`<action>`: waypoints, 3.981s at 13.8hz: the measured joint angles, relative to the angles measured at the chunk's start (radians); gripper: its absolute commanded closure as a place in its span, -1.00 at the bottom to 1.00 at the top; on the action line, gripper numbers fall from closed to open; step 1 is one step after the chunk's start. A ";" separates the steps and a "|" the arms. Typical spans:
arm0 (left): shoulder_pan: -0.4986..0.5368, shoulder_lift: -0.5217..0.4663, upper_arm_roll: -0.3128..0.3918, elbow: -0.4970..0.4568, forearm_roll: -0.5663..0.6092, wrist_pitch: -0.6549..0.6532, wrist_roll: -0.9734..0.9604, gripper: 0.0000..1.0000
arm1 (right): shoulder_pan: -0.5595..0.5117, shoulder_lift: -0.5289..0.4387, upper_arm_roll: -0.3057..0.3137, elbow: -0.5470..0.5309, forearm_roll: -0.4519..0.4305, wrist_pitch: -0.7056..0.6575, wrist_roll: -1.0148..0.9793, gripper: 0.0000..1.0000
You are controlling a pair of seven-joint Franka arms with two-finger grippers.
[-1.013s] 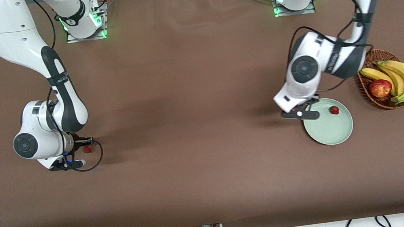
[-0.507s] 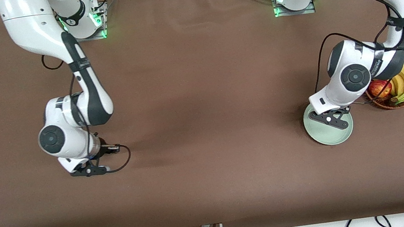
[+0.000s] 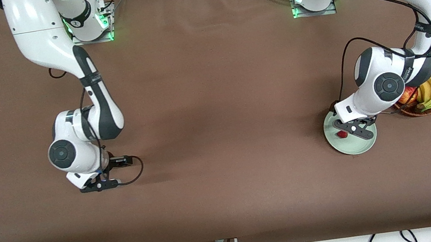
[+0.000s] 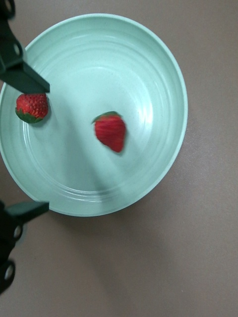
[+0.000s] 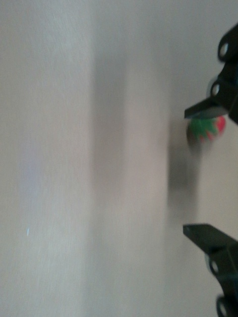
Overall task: Collect all strawberries into plate
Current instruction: 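Place the strawberry on the plate while the right gripper lifts the last strawberry, then carry the last strawberry with the right gripper to mid-table and release it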
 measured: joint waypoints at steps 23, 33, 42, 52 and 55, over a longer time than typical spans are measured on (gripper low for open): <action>0.001 0.000 -0.001 0.000 -0.013 0.000 0.000 -1.00 | -0.011 -0.004 0.158 0.080 0.008 -0.001 0.256 0.73; 0.002 0.000 -0.003 0.013 -0.041 -0.001 0.001 -1.00 | 0.344 0.232 0.282 0.400 0.008 0.337 0.889 0.71; 0.002 0.000 -0.017 0.064 -0.041 -0.073 0.001 -1.00 | 0.484 0.397 0.280 0.516 0.008 0.561 1.033 -1.00; 0.002 0.000 -0.039 0.089 -0.099 -0.124 -0.002 -1.00 | 0.310 0.205 0.164 0.615 0.007 0.007 0.769 -1.00; -0.001 0.000 -0.093 0.090 -0.155 -0.147 -0.149 -1.00 | 0.171 0.116 0.161 0.614 0.007 -0.237 0.554 -1.00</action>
